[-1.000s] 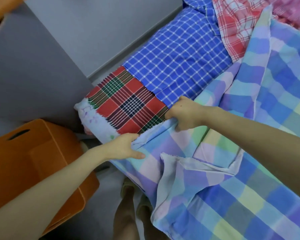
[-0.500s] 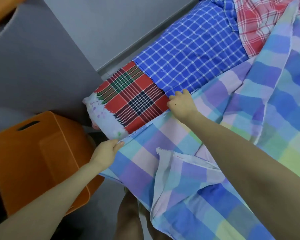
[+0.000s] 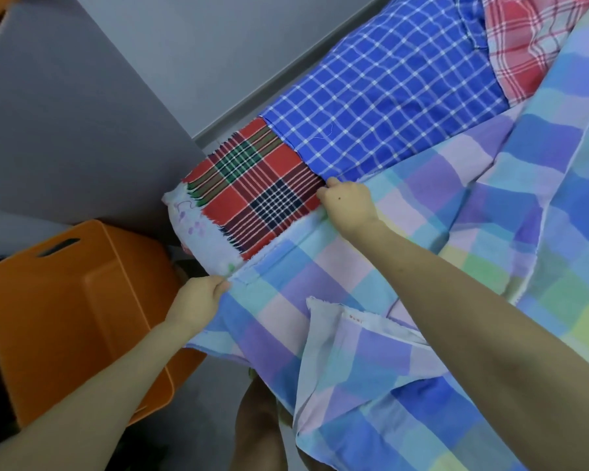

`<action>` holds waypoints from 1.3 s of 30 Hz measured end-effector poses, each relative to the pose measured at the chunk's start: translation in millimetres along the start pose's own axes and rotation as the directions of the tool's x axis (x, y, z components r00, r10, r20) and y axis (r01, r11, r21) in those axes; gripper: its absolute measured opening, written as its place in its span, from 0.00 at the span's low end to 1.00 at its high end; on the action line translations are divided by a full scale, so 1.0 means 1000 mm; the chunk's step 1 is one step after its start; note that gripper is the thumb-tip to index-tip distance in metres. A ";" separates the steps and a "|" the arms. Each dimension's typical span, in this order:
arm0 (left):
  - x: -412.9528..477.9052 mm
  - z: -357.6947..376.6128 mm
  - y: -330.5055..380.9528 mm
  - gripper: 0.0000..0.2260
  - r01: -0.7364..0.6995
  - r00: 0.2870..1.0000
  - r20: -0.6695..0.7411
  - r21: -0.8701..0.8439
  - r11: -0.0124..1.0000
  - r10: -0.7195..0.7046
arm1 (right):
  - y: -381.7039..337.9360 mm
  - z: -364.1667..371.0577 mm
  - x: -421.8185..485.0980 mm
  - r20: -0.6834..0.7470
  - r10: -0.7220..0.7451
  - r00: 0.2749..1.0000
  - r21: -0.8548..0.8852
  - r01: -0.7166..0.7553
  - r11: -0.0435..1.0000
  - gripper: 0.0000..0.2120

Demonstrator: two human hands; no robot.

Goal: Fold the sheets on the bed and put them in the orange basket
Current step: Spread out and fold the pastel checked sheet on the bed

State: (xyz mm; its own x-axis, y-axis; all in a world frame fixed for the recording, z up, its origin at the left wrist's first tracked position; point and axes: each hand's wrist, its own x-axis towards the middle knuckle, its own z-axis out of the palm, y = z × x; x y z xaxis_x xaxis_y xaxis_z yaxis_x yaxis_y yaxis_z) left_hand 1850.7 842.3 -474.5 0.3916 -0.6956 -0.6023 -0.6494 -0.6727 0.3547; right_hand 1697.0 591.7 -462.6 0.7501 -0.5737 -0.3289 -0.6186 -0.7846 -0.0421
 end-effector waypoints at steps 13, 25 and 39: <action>0.041 0.016 0.074 0.07 -0.079 0.986 -0.143 0.054 0.995 0.086 | 0.008 0.011 -0.005 0.014 -0.374 0.927 -0.013 0.374 0.927 0.07; 0.084 -0.028 0.112 0.09 -0.065 0.987 -0.148 -0.035 0.997 0.059 | 0.016 0.013 0.004 -0.273 -0.093 0.958 0.147 0.137 0.980 0.08; 0.227 -0.033 0.342 0.10 -0.472 0.878 -0.036 -0.229 0.851 0.477 | 0.282 -0.012 0.027 -0.078 0.885 0.460 -0.088 -0.887 0.453 0.26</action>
State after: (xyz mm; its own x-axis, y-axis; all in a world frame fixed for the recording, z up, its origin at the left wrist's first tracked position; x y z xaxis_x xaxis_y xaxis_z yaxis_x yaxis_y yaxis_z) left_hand 1739.1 446.2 -465.9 0.0577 -0.9409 -0.3337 -0.5884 -0.3020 0.7501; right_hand 1545.5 352.8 -472.2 -0.1840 -0.9762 -0.1145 -0.9251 0.1327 0.3557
